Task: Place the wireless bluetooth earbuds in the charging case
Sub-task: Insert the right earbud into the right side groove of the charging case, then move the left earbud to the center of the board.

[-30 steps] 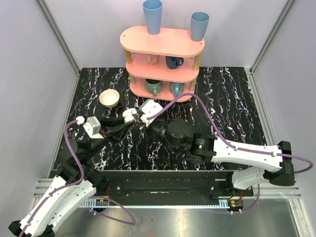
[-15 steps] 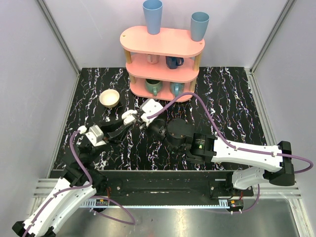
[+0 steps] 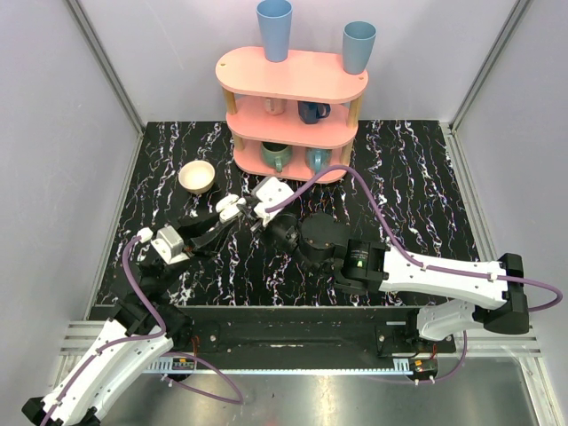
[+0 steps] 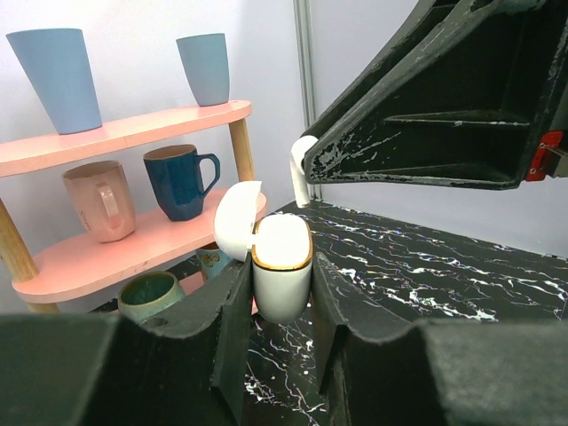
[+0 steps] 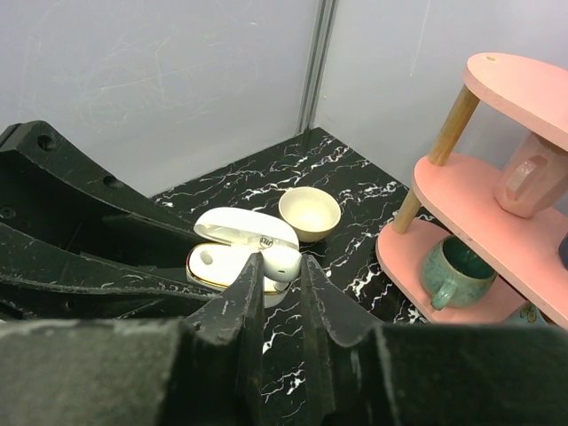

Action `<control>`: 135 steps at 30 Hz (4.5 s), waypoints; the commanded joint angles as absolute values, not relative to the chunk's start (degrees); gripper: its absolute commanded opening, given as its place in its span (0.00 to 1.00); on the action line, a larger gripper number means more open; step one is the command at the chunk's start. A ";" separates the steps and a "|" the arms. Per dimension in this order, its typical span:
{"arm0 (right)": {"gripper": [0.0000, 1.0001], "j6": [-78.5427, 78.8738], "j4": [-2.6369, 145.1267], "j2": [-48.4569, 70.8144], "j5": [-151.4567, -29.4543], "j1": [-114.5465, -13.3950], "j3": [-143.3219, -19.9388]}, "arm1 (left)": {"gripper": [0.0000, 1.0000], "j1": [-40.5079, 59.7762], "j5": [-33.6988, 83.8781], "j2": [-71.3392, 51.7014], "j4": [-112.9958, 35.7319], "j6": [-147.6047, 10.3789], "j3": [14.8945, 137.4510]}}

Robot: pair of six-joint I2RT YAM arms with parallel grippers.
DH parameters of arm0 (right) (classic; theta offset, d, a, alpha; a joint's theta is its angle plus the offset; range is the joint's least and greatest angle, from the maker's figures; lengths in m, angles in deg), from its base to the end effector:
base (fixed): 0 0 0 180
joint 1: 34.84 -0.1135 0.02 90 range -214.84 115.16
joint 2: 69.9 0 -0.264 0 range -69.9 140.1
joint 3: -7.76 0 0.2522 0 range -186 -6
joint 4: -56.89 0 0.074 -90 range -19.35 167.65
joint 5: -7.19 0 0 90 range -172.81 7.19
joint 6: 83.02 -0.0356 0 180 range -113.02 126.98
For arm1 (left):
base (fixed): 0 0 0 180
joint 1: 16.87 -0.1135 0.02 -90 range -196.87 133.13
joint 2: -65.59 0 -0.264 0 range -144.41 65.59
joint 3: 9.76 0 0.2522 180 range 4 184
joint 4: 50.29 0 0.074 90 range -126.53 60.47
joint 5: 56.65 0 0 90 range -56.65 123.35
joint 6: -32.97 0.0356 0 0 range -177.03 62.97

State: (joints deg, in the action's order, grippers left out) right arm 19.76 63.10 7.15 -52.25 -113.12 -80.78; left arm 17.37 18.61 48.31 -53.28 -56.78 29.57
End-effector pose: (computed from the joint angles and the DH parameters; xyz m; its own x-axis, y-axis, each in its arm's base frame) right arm 0.0811 0.3020 0.4307 0.1820 -0.0605 -0.9814 -0.7178 0.6740 -0.1746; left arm 0.0775 -0.0637 0.3325 0.3531 -0.2352 -0.9055 0.7332 0.6708 0.1116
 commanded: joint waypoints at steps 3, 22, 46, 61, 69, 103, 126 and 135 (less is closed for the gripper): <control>0.09 20.25 58.96 8.40 -52.05 -113.15 -81.76 | 0.00 17.50 19.38 48.80 -55.69 -56.68 30.81; 0.09 22.27 58.61 10.17 -50.47 -113.15 -81.58 | 0.00 17.50 20.17 49.42 -54.90 -58.53 31.51; 0.11 25.26 64.41 11.83 -54.87 -113.33 -82.72 | 0.00 17.50 21.84 47.13 -52.88 -61.69 34.76; 0.51 24.82 63.62 11.05 -54.43 -113.33 -83.78 | 0.00 17.50 22.01 47.57 -52.17 -62.13 34.50; 0.65 21.49 60.81 5.96 -56.88 -113.15 -82.20 | 0.00 17.50 23.15 47.57 -51.91 -62.66 34.50; 0.77 -29.41 76.99 27.62 -75.33 -85.56 -82.80 | 0.00 17.50 29.66 53.46 -41.01 -58.88 41.53; 0.69 -29.23 98.67 70.79 -72.36 -93.38 -130.17 | 0.00 17.50 31.51 56.80 -36.62 -57.47 44.70; 0.65 -26.86 109.57 82.49 -66.38 -95.31 -149.60 | 0.00 17.59 31.77 58.20 -35.12 -57.74 44.52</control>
State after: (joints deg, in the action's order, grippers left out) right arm -28.31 103.05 78.98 -71.31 -95.38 -142.66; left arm 17.37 30.59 56.99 -34.70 -58.29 42.66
